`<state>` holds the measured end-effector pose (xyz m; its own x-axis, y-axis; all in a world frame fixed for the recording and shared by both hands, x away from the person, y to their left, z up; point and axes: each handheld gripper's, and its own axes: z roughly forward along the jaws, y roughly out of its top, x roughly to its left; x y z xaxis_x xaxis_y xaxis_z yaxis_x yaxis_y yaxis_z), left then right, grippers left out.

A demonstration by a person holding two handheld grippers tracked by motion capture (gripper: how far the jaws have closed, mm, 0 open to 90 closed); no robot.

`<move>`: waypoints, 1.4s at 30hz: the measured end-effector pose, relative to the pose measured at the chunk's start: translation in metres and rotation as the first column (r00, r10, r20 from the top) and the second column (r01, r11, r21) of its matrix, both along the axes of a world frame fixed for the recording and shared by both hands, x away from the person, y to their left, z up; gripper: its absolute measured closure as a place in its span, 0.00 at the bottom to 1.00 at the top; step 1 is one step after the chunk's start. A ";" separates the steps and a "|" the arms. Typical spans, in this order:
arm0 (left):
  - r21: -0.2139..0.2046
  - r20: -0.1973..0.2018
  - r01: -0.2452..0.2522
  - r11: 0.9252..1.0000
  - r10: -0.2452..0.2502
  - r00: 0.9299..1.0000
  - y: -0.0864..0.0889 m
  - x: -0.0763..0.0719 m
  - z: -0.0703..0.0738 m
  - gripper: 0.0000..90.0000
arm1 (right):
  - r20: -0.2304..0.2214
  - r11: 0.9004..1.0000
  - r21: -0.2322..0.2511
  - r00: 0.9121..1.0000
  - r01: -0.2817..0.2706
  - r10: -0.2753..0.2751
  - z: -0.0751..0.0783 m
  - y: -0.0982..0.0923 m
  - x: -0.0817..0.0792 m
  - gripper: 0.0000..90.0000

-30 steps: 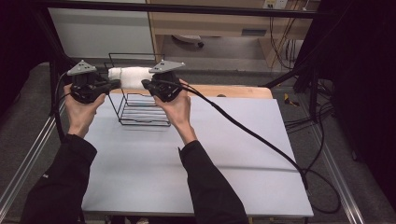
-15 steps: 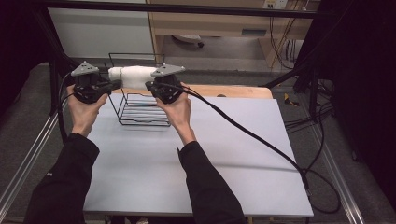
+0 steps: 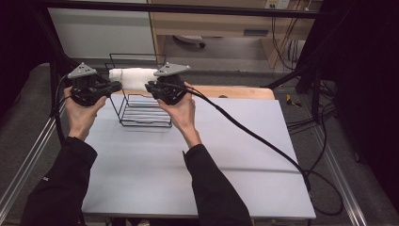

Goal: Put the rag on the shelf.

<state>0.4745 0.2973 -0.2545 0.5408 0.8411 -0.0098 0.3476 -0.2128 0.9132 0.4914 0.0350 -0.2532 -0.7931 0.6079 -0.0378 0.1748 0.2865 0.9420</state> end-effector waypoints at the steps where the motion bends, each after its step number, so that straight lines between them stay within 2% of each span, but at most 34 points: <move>1: -0.001 -0.003 0.001 1.000 -0.001 1.000 0.001 -0.001 0.000 0.89 | 0.000 1.000 0.003 1.000 -0.004 0.004 0.001 -0.001 -0.002 0.87; 4: 0.009 -0.010 0.003 1.000 -0.003 1.000 0.002 -0.006 0.001 0.83 | -0.007 1.000 0.007 1.000 -0.010 0.010 0.005 -0.006 -0.007 0.83; 7: 0.020 -0.025 0.009 1.000 -0.009 1.000 0.004 -0.011 -0.001 0.76 | -0.008 1.000 -0.007 1.000 -0.006 0.006 0.006 -0.012 -0.012 0.76; 10: 0.022 -0.034 0.023 0.999 -0.023 0.999 0.005 -0.018 -0.006 0.69 | -0.025 1.000 0.001 1.000 -0.012 0.012 0.006 -0.020 -0.016 0.68; 13: 0.035 -0.043 0.036 0.999 -0.034 0.998 0.006 -0.024 -0.013 0.60 | -0.018 1.000 -0.017 1.000 -0.003 0.003 0.005 -0.030 -0.022 0.60; 16: 0.027 -0.057 0.047 0.999 -0.045 0.997 0.006 -0.029 -0.021 0.53 | -0.028 1.000 -0.001 1.000 0.005 -0.005 0.002 -0.042 -0.028 0.51; 20: 0.028 -0.067 0.063 0.998 -0.061 0.996 0.005 -0.037 -0.034 0.47 | -0.036 1.000 -0.002 0.999 0.024 -0.024 -0.001 -0.057 -0.033 0.40; 25: 0.031 -0.081 0.082 0.996 -0.079 0.994 0.002 -0.045 -0.049 0.38 | -0.070 0.999 0.010 0.997 0.041 -0.040 -0.006 -0.078 -0.037 0.28; 30: 0.033 -0.099 0.093 0.995 -0.090 0.991 0.000 -0.050 -0.063 0.30 | -0.115 0.999 0.023 0.993 0.043 -0.040 -0.018 -0.100 -0.042 0.18; 32: 0.025 -0.102 0.095 0.995 -0.092 0.991 -0.001 -0.053 -0.069 0.26 | -0.122 0.998 0.011 0.991 0.054 -0.052 -0.025 -0.108 -0.044 0.14; 42: 0.032 -0.128 0.107 0.994 -0.102 0.987 -0.009 -0.068 -0.101 0.11 | -0.190 0.996 0.002 0.978 0.093 -0.091 -0.060 -0.158 -0.055 0.07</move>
